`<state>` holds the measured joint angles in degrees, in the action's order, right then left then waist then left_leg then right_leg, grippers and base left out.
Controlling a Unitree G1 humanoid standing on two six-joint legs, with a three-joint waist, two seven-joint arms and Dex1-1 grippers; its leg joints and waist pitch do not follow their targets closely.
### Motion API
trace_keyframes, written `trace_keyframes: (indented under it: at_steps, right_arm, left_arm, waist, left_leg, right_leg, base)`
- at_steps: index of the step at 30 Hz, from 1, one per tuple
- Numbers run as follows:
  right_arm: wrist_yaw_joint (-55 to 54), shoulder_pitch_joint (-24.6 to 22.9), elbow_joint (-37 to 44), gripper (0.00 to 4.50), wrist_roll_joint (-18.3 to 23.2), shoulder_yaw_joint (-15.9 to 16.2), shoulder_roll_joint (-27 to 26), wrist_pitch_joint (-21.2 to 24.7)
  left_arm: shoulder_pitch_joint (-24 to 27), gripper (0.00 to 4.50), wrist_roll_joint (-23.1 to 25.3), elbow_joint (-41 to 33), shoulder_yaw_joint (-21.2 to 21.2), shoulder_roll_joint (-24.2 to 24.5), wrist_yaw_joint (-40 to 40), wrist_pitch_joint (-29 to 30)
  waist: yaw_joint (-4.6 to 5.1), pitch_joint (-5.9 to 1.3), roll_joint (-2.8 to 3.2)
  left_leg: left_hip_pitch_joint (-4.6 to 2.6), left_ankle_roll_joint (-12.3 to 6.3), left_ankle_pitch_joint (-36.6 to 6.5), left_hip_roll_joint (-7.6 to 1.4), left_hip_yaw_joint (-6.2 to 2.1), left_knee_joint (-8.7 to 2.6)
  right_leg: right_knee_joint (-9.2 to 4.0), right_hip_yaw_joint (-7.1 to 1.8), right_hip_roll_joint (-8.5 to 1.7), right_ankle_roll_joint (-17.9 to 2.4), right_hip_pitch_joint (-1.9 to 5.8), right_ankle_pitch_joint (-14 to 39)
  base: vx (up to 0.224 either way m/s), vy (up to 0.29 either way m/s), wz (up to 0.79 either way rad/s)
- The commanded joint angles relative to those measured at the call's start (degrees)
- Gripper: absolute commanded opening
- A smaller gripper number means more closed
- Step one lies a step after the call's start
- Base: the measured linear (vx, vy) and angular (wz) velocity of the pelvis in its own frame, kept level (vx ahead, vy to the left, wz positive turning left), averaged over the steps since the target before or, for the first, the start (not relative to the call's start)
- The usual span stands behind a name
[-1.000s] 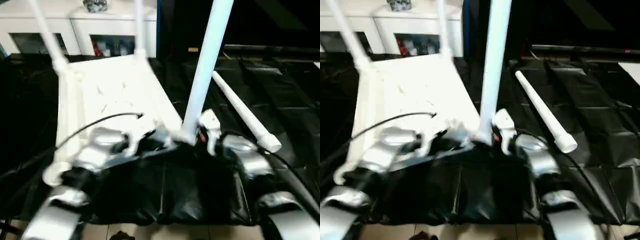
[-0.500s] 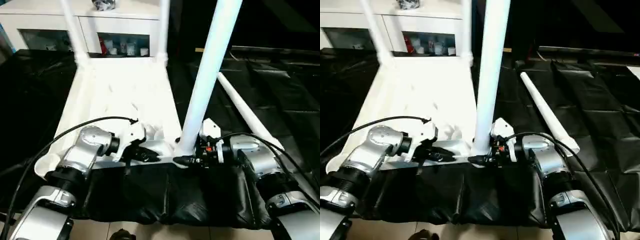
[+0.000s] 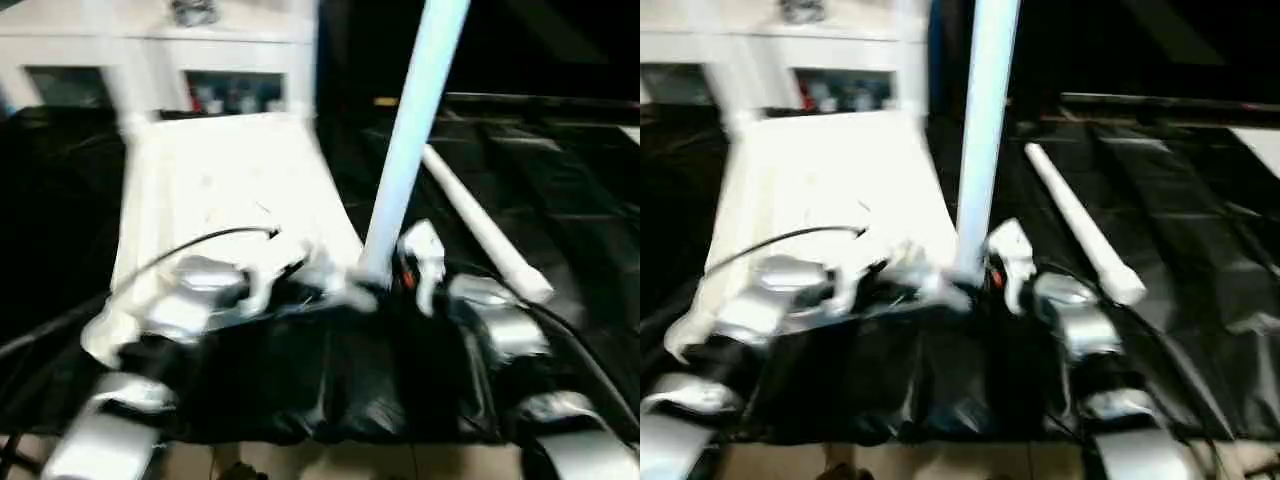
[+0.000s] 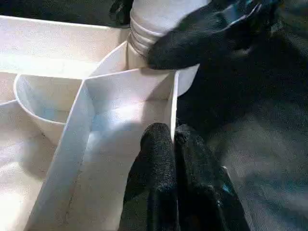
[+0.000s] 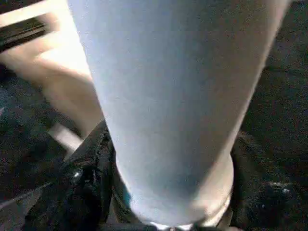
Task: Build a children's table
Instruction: Rotate leg to tighten
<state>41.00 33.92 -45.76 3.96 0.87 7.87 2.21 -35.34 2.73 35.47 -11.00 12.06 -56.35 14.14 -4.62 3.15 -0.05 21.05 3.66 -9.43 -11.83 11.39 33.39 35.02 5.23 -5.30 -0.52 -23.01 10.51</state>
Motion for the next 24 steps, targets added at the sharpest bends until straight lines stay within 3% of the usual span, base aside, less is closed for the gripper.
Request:
trace_keyframes:
  at_steps: [1,3,4,6,11,12,16,20,24]
  right_arm:
    - [-9.13,2.36,-4.09,2.74,-0.90,2.02,-6.74,2.21]
    - [-10.68,3.05,-4.89,2.74,-1.03,1.81,-7.99,1.93]
    - [-10.67,3.35,-5.13,2.74,-1.11,1.92,-8.63,1.48]
    - [-11.77,3.66,-5.35,3.44,-1.45,1.73,-9.30,0.20]
    - [-9.98,3.52,-4.92,3.73,-1.30,1.21,-8.45,-1.57]
    - [-9.51,3.42,-4.75,3.95,-1.22,1.22,-8.16,-1.68]
    - [-2.44,2.08,-3.07,4.26,-1.09,2.35,-4.06,-3.66]
    - [4.87,0.86,-1.35,4.46,-1.92,4.54,-0.71,-5.36]
    - [20.28,-1.15,3.23,4.46,-0.15,7.93,3.98,-5.01]
  left_arm:
    - [-2.76,0.00,-1.23,-0.76,-0.50,-6.99,6.77,1.80]
    - [-2.74,0.00,-0.88,-0.83,-0.70,-7.94,8.52,2.12]
    - [-2.75,0.00,-0.62,-0.77,-0.90,-8.29,9.20,2.12]
    - [-2.56,0.00,-0.46,-1.05,-0.95,-8.59,9.49,2.17]
    - [-1.56,0.00,0.42,-2.44,-2.17,-7.10,7.55,0.66]
    - [-1.50,0.00,0.48,-2.46,-2.29,-6.84,7.20,0.19]
    - [-0.48,0.00,0.90,-2.95,-3.62,-3.85,3.00,-3.34]
    - [0.32,0.00,0.00,-3.80,-4.26,-1.57,-1.83,-5.12]
    - [1.64,0.00,-2.33,-5.65,-5.27,2.50,-11.33,-8.03]
  waist:
    - [0.34,-3.36,-0.22]
    - [0.63,-3.46,-0.38]
    - [0.56,-3.52,0.05]
    - [0.73,-3.70,-0.16]
    - [0.85,-3.76,0.15]
    - [0.88,-3.77,0.13]
    - [0.73,-3.80,-0.13]
    - [0.51,-4.02,0.03]
    - [-0.37,-3.91,-0.01]
  left_leg:
    - [-0.74,0.79,-17.66,-1.47,-1.47,-4.24]
    - [-0.71,0.52,-17.64,-1.35,-1.44,-4.13]
    - [-0.88,0.28,-17.76,-1.34,-1.42,-4.03]
    - [-0.58,-0.77,-16.74,-1.33,-1.25,-3.96]
    - [-0.54,-1.58,-15.93,-1.43,-1.15,-3.97]
    - [-0.45,-1.66,-15.94,-1.40,-1.16,-3.98]
    - [-0.46,-2.25,-16.11,-1.51,-1.13,-3.93]
    - [-0.21,-3.29,-13.36,-1.67,-1.02,-3.73]
    - [-0.35,-4.16,-13.65,-1.86,-0.81,-3.63]
  right_leg:
    - [-5.98,-2.70,-3.71,-8.18,2.30,25.88]
    - [-6.00,-2.65,-3.66,-8.40,2.33,24.96]
    - [-5.99,-2.72,-3.69,-8.62,2.19,24.38]
    - [-5.67,-2.83,-3.52,-9.56,2.36,20.60]
    - [-5.23,-2.82,-3.36,-11.16,2.55,16.40]
    - [-5.21,-2.82,-3.39,-11.20,2.65,16.41]
    - [-5.24,-2.84,-3.44,-10.95,2.68,16.40]
    - [-4.44,-2.92,-3.43,-13.01,2.94,10.71]
    - [-4.36,-2.84,-3.31,-13.20,2.94,11.23]
  base:
    - [0.000,0.000,0.00]
    - [0.000,0.000,0.00]
    - [0.000,0.000,0.00]
    - [0.000,0.000,0.00]
    - [0.000,0.000,0.00]
    - [0.000,0.000,0.00]
    - [0.000,0.000,0.00]
    - [0.000,0.000,0.00]
    - [0.000,0.000,0.00]
